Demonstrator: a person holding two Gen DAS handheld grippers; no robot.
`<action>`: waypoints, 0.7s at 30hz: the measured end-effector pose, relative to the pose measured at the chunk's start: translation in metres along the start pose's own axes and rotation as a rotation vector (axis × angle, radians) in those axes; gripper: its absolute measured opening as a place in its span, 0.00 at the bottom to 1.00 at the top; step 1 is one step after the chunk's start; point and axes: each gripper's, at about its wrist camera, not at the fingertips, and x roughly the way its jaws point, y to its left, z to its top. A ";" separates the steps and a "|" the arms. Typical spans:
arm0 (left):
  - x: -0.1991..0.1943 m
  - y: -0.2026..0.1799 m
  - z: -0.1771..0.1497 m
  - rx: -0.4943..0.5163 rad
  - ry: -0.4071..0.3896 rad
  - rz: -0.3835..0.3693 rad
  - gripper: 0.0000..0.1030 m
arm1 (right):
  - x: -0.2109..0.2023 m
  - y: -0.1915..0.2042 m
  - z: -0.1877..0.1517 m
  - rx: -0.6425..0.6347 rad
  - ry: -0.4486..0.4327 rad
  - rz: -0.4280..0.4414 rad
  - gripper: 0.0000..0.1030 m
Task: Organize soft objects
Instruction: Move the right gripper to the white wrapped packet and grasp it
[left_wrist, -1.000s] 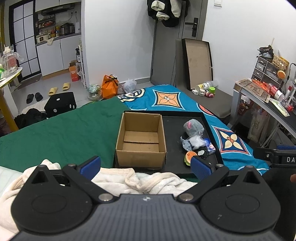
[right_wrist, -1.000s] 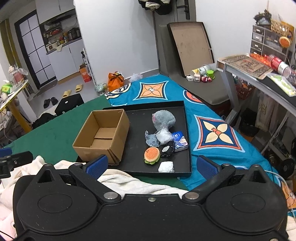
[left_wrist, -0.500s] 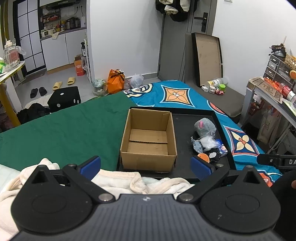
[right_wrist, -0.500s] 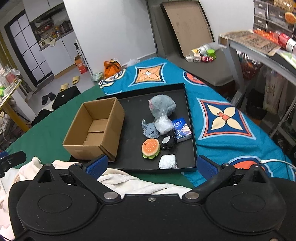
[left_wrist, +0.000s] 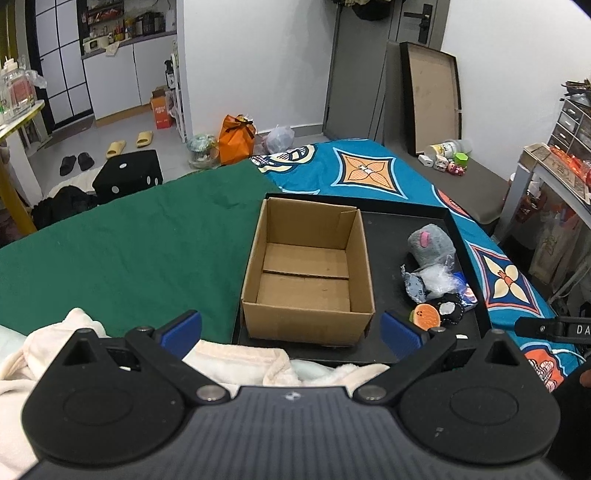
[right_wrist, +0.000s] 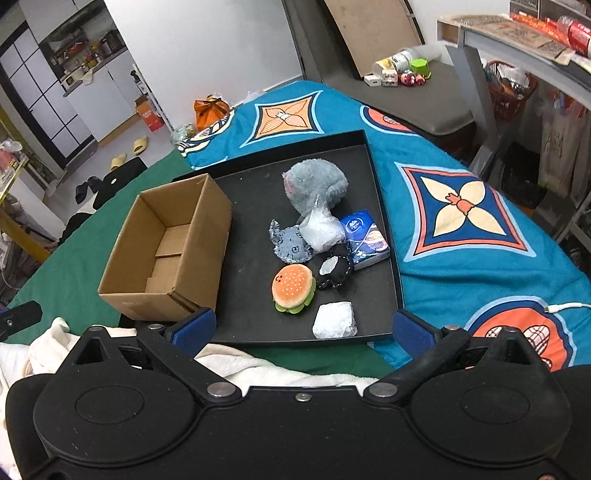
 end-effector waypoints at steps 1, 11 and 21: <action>0.004 0.001 0.002 -0.004 0.004 0.000 0.99 | 0.003 -0.001 0.001 0.006 0.005 0.000 1.00; 0.035 0.014 0.013 -0.036 0.034 0.019 0.97 | 0.042 -0.010 0.013 0.039 0.087 0.027 0.81; 0.072 0.028 0.021 -0.060 0.096 0.020 0.86 | 0.089 -0.024 0.019 0.134 0.200 0.015 0.65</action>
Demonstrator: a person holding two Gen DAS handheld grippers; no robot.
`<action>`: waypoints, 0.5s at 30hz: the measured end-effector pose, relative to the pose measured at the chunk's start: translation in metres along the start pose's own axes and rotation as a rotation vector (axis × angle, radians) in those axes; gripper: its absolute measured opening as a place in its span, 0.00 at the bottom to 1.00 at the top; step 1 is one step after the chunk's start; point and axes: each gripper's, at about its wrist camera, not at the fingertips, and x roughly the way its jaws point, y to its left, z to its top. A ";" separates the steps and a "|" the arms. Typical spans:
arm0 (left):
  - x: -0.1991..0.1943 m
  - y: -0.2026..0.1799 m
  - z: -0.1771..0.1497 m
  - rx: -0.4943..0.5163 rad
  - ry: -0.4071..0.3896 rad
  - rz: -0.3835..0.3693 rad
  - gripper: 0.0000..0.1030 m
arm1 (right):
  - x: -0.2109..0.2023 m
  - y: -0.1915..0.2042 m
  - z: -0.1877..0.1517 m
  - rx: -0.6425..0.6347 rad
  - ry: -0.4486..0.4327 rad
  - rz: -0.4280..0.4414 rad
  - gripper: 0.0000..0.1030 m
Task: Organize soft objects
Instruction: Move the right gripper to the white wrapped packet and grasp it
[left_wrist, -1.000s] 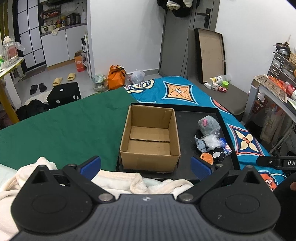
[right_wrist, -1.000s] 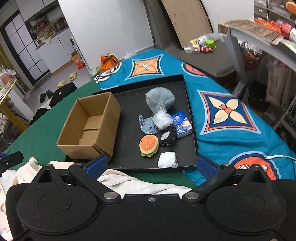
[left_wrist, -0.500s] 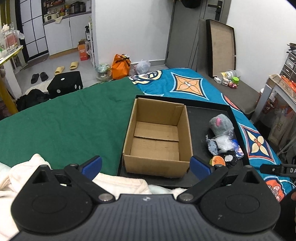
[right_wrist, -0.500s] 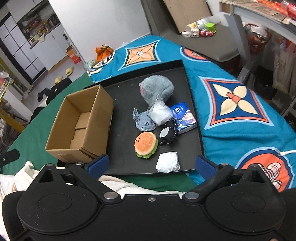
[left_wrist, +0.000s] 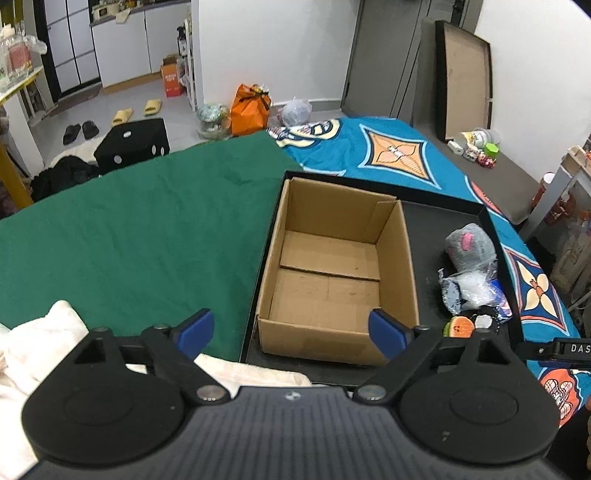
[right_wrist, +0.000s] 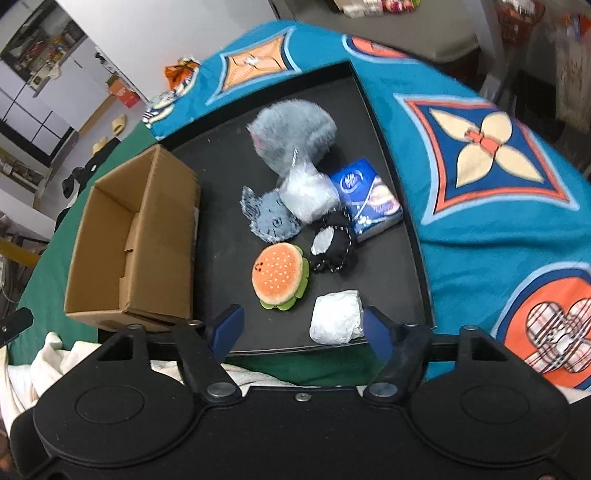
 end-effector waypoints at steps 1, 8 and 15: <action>0.004 0.002 0.001 -0.006 0.006 -0.001 0.85 | 0.004 -0.001 0.001 0.006 0.009 -0.003 0.64; 0.032 0.014 0.009 -0.040 0.054 0.004 0.68 | 0.033 -0.004 0.009 0.030 0.067 -0.046 0.56; 0.057 0.025 0.010 -0.056 0.092 0.002 0.55 | 0.057 -0.004 0.012 0.006 0.102 -0.107 0.52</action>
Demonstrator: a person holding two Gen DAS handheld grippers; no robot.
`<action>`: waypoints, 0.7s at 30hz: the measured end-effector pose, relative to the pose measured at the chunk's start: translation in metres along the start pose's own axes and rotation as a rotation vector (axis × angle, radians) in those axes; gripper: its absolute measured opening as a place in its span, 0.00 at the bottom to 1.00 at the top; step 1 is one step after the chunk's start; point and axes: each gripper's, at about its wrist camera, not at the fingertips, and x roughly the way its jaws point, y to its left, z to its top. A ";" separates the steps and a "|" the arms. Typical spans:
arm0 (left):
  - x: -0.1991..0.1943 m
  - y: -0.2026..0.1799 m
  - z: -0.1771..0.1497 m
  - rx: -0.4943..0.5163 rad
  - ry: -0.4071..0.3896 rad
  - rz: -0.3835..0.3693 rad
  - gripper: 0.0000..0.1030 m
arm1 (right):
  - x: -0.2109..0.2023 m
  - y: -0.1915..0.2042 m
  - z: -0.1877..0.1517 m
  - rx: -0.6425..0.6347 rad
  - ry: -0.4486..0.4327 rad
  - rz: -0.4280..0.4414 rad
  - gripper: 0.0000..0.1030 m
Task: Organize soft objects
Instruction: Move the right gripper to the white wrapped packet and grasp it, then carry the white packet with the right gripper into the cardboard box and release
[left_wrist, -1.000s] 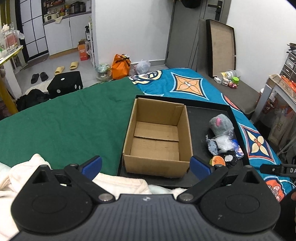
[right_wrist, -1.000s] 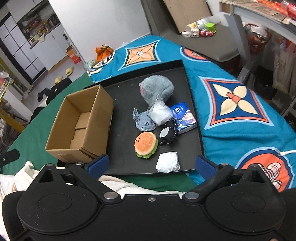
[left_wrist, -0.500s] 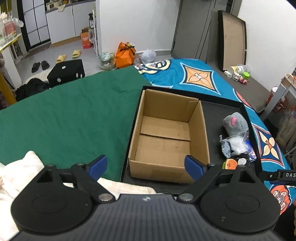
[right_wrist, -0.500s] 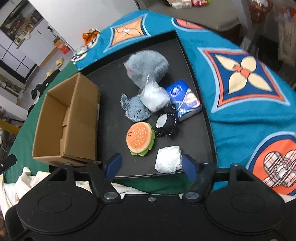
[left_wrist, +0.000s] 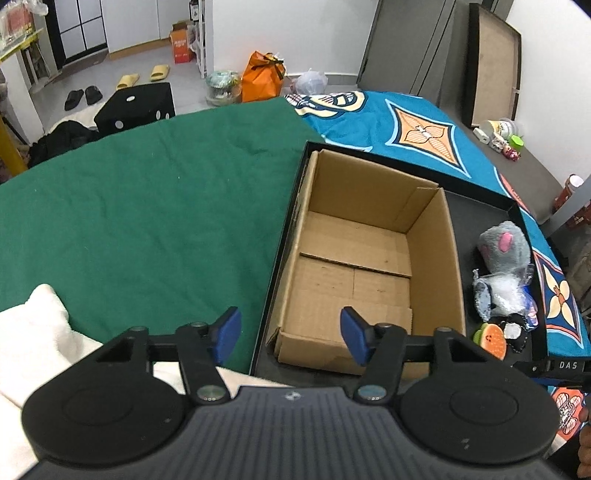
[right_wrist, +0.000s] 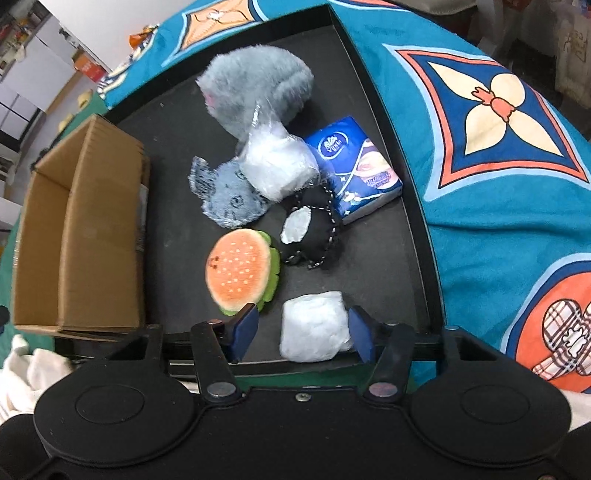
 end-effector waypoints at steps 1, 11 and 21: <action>0.003 0.001 0.000 -0.002 0.004 0.001 0.53 | 0.002 0.000 0.000 -0.002 0.006 -0.006 0.52; 0.029 0.003 0.002 0.005 0.039 -0.014 0.43 | 0.020 0.010 -0.009 -0.067 0.061 -0.074 0.52; 0.043 0.005 -0.004 0.008 0.046 -0.005 0.17 | 0.011 0.015 -0.021 -0.075 0.023 -0.064 0.44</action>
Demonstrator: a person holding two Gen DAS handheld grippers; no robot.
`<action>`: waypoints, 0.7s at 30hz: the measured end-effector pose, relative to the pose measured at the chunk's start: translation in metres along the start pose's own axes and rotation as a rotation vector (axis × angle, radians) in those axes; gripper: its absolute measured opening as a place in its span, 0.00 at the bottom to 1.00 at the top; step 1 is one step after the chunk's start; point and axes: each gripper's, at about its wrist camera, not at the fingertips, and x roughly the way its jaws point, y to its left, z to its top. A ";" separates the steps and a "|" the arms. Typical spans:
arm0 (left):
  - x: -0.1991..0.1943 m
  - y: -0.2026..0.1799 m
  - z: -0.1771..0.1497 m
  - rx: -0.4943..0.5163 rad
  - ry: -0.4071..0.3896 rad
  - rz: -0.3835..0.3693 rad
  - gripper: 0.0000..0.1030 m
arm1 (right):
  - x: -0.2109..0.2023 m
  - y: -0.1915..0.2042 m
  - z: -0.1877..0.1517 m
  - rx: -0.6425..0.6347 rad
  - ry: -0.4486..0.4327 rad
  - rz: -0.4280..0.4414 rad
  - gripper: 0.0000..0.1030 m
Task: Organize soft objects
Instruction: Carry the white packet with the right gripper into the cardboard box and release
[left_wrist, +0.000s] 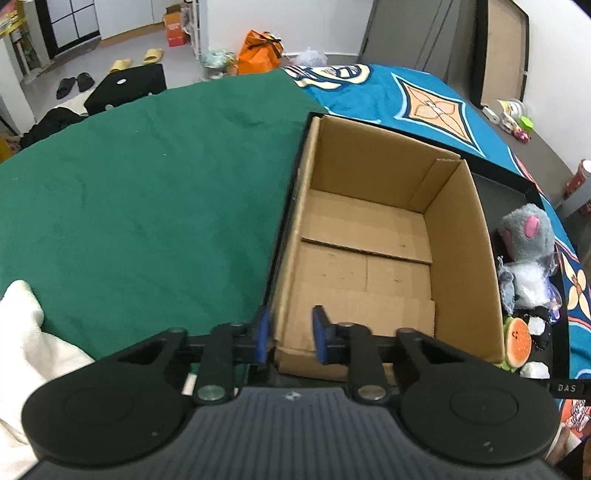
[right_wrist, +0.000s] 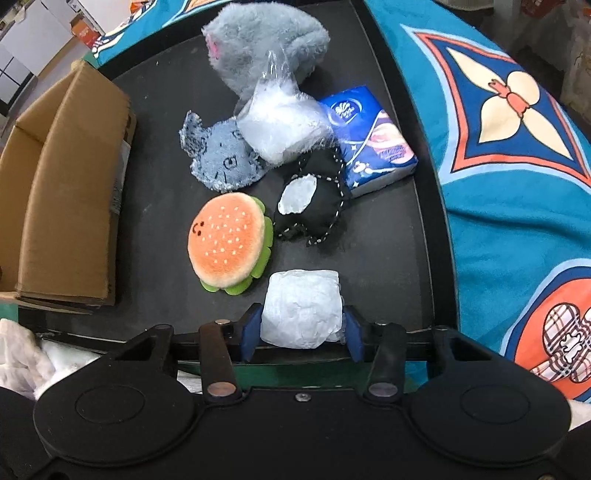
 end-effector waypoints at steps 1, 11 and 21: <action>-0.002 0.001 0.000 -0.004 -0.008 -0.006 0.14 | -0.001 -0.001 0.002 0.001 -0.005 0.003 0.44; -0.015 -0.004 -0.007 0.044 -0.013 -0.023 0.09 | -0.035 0.002 0.005 -0.001 -0.075 0.044 0.44; -0.025 -0.009 -0.013 0.074 -0.031 0.005 0.09 | -0.057 0.023 0.010 -0.039 -0.136 0.073 0.44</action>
